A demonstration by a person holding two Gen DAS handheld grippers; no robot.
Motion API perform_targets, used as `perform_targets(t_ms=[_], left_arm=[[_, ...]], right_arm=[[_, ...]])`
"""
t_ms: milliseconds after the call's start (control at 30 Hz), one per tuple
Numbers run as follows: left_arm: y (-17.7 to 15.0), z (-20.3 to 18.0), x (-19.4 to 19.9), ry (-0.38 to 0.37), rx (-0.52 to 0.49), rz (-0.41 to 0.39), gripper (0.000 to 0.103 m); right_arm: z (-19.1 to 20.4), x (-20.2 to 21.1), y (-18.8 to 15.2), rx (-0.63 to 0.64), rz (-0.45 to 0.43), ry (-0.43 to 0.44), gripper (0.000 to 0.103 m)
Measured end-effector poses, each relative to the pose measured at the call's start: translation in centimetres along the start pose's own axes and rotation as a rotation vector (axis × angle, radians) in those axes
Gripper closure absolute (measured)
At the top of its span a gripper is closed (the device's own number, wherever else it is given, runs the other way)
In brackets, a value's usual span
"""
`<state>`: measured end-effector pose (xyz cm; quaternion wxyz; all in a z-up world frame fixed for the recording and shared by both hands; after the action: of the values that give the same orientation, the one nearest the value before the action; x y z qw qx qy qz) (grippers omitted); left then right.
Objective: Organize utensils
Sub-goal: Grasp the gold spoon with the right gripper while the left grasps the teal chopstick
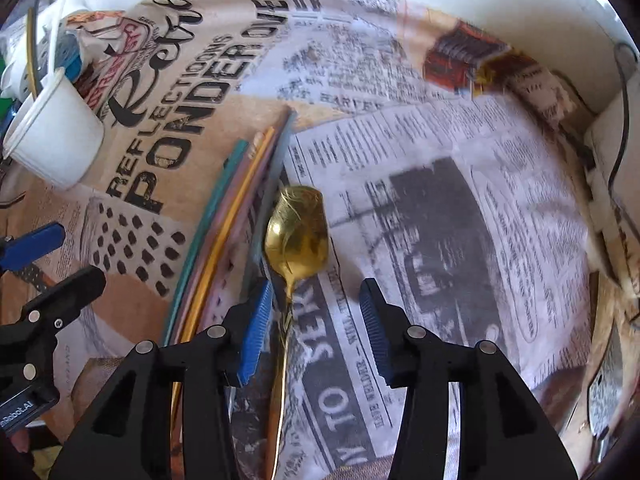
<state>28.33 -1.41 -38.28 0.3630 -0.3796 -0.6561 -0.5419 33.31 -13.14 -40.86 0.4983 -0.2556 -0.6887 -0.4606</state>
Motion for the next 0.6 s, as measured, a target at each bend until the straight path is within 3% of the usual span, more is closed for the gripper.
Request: perform_targets(t_ms=[333,367,433,600], left_arm=[[-0.1,0.2,-0.8,-0.012,0.006,0.012,0.044],[0.0,0.1,-1.0,-0.013,0.002,0.014,0.044],[0.0,-0.1,-1.2,-0.016,-0.001,0.02,0.044],[0.4,-0.9,-1.5,-0.045,0.002,0.032,0.044]], right_arm=[[0.7,-1.3,2.8,-0.055,-0.05,-0.007,0.061],[0.7,-1.5,3.1,-0.073,-0.059,-0.011,0.062],[0.8,-1.5,3.6,-0.09,-0.071,-0.016,0.074],[1.1,-1.3,3.6,-0.118,-0.042,0.03,0.074]])
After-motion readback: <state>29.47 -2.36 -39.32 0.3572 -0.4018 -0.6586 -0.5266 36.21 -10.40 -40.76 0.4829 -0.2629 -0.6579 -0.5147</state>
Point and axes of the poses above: each gripper's, at about its wrist camera, not at the fingertips, and x roughly against the way its jaws point, z to its left, y to its top, the point moved 9 cm from there along -x, roughly the way its jaws point, and after that the axes turned 6 degrees about -y, right-handed, at the moved point
